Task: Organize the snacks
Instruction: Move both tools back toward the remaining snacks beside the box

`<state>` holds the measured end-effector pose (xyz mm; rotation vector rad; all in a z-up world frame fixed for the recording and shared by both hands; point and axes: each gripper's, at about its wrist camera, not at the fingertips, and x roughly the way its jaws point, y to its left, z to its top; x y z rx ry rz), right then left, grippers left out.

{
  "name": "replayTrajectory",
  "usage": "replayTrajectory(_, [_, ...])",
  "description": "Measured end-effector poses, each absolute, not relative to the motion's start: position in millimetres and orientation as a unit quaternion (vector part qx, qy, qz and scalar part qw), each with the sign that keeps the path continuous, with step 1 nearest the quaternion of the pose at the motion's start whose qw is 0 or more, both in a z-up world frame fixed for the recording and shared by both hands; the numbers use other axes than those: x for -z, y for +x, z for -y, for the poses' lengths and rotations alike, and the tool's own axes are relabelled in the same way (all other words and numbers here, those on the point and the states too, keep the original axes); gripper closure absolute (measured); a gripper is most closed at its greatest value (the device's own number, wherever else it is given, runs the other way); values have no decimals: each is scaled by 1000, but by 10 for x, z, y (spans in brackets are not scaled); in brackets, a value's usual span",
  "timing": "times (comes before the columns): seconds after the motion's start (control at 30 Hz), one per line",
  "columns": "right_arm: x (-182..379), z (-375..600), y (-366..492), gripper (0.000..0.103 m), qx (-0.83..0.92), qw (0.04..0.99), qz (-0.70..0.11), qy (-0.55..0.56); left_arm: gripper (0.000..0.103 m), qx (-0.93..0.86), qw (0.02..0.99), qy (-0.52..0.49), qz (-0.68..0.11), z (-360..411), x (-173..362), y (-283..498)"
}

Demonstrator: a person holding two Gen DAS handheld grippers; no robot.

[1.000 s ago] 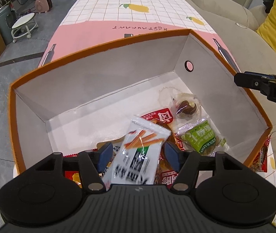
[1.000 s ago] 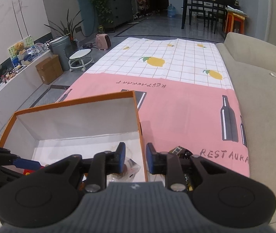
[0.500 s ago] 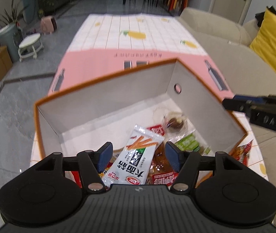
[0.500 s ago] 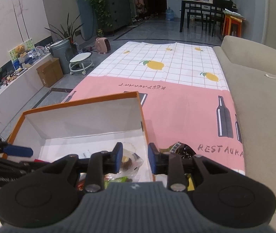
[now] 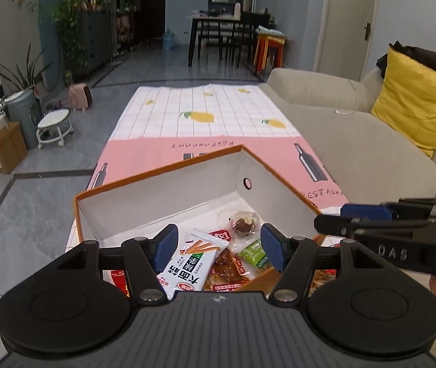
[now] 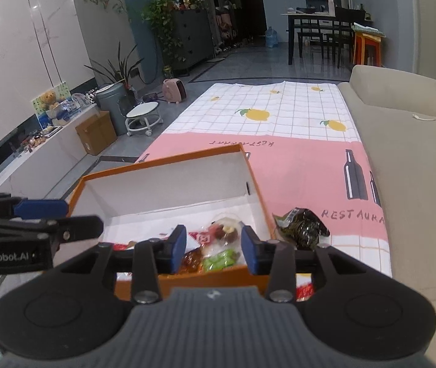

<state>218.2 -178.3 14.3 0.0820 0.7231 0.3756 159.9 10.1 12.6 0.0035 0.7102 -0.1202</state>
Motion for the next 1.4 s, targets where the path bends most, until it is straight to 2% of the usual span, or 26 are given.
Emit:
replayTrajectory(0.3, [-58, 1824, 1732, 62, -178, 914, -363, 45, 30, 73, 936, -4, -345, -15, -45, 1301])
replayTrajectory(0.63, [288, 1944, 1281, 61, -153, 898, -412, 32, 30, 77, 912, 0, -402, 93, 281, 1030])
replayTrajectory(0.83, [435, 1978, 1059, 55, -147, 891, -429, 18, 30, 81, 902, 13, -424, 172, 462, 949])
replayTrajectory(1.13, [741, 1982, 1046, 48, -124, 879, -460, -14, 30, 92, 894, 41, -436, 228, 705, 918])
replayTrajectory(1.4, [884, 2003, 1140, 48, -113, 873, -474, -16, 30, 125, 893, 65, -427, 236, 784, 1042])
